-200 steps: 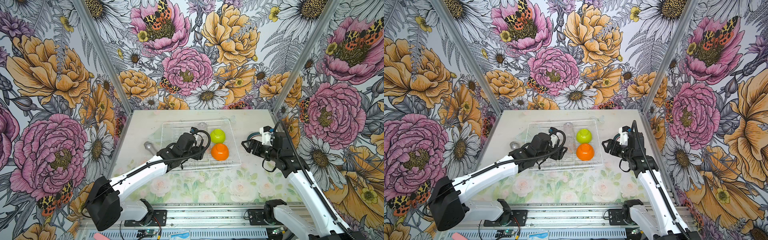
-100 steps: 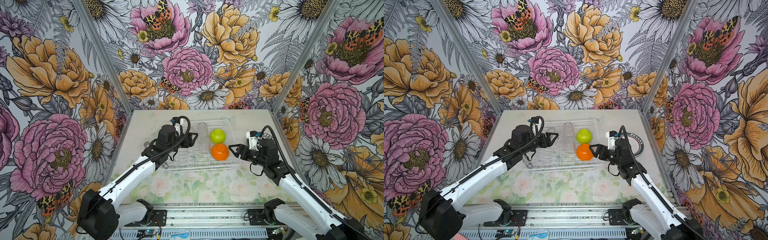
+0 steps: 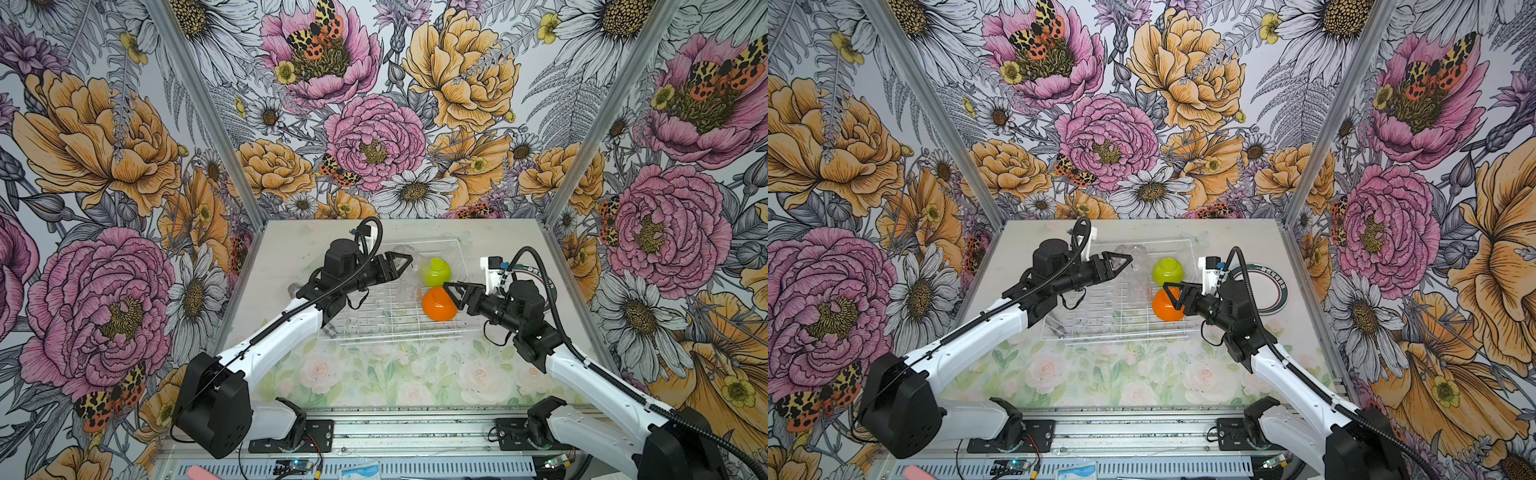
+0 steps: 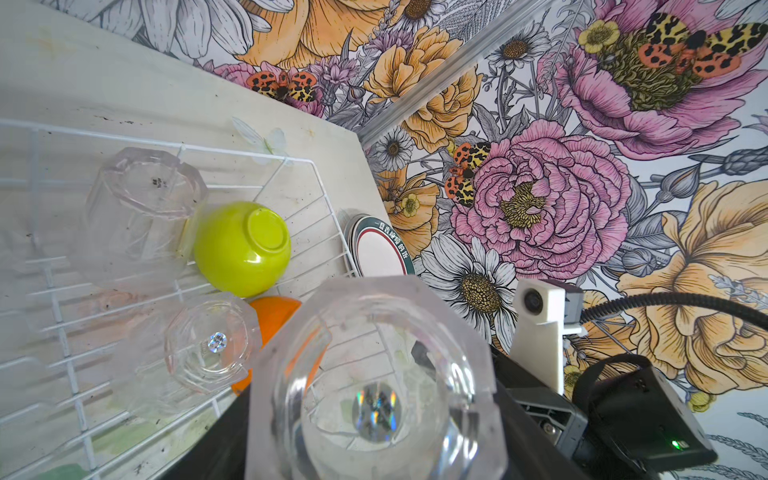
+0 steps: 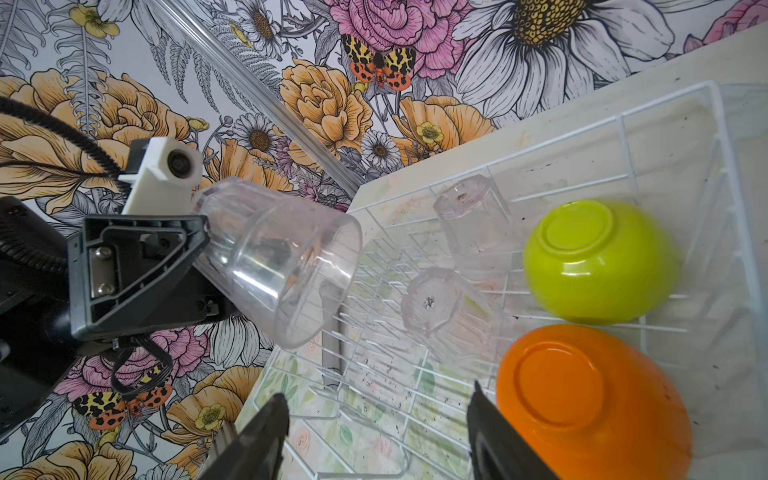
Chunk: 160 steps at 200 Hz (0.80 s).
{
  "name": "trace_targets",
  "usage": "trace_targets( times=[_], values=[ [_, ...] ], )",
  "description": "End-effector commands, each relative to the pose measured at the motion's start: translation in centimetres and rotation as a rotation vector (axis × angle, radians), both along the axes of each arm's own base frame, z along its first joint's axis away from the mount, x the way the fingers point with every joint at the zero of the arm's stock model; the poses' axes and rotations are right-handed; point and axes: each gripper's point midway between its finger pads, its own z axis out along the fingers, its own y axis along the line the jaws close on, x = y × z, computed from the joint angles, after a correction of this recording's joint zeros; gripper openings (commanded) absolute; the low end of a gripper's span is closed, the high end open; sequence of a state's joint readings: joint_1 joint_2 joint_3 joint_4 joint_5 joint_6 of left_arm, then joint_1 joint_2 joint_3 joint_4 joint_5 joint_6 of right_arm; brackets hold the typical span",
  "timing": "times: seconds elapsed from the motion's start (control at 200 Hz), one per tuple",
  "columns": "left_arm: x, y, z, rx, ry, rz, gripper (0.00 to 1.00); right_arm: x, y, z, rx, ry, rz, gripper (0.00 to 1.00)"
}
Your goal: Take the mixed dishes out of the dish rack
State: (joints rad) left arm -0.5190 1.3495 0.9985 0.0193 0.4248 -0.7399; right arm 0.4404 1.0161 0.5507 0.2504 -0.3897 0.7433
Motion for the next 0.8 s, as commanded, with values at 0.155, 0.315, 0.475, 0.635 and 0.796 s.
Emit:
trace_targets(
  times=[0.155, 0.315, 0.475, 0.635, 0.796],
  values=[
    [-0.2, -1.5, 5.0, -0.126, -0.070, -0.056, 0.59, 0.5, 2.9, 4.7, 0.029, -0.185, 0.064, 0.67],
    [-0.4, -2.5, 4.8, -0.142, -0.050, -0.084, 0.60, 0.6, 4.5, 5.4, 0.038, -0.209, 0.099, 0.64],
    [-0.5, -3.3, 4.4, -0.141, -0.046, -0.101, 0.59, 1.1, 5.1, 6.1, 0.041, -0.225, 0.098, 0.61],
    [-0.4, -4.0, 4.3, -0.175, -0.031, -0.128, 0.60, 1.9, 5.5, 6.5, 0.045, -0.235, 0.089, 0.54],
    [-0.5, -4.6, 4.1, -0.216, -0.012, -0.157, 0.60, 2.4, 6.0, 6.5, 0.057, -0.238, 0.085, 0.50]
  ],
)
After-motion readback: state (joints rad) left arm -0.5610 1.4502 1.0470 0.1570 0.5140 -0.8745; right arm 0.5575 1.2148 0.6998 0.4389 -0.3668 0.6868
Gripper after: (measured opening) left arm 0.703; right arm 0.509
